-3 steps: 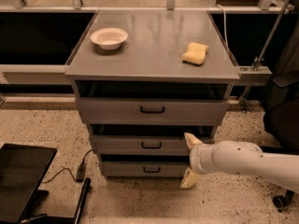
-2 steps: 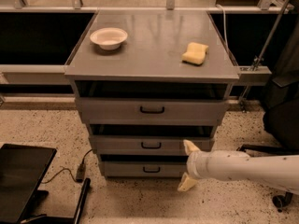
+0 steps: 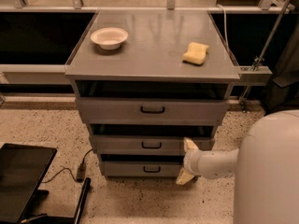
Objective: Open middle drawer
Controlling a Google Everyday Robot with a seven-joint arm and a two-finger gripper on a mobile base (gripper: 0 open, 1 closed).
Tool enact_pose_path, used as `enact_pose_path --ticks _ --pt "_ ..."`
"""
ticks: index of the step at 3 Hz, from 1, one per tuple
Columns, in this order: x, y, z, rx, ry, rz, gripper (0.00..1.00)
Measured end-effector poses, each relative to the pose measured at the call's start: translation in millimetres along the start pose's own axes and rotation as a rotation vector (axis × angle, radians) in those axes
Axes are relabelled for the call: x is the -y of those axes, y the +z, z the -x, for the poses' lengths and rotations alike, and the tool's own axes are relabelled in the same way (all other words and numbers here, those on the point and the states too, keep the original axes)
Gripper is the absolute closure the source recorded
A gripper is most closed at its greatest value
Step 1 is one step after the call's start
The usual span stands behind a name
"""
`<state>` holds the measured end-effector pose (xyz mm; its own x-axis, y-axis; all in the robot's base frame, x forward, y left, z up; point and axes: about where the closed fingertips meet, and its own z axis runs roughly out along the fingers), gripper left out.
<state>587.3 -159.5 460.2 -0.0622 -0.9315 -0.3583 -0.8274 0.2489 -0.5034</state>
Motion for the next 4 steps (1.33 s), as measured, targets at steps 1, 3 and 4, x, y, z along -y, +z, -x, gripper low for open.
enact_pose_path --ticks 1,3,4 --pt "0 0 0 0.000 -0.001 0.000 0.00" --pt "-14 37 -8 0.122 0.010 0.041 0.00" --pt "9 70 -12 0.202 0.078 -0.008 0.00"
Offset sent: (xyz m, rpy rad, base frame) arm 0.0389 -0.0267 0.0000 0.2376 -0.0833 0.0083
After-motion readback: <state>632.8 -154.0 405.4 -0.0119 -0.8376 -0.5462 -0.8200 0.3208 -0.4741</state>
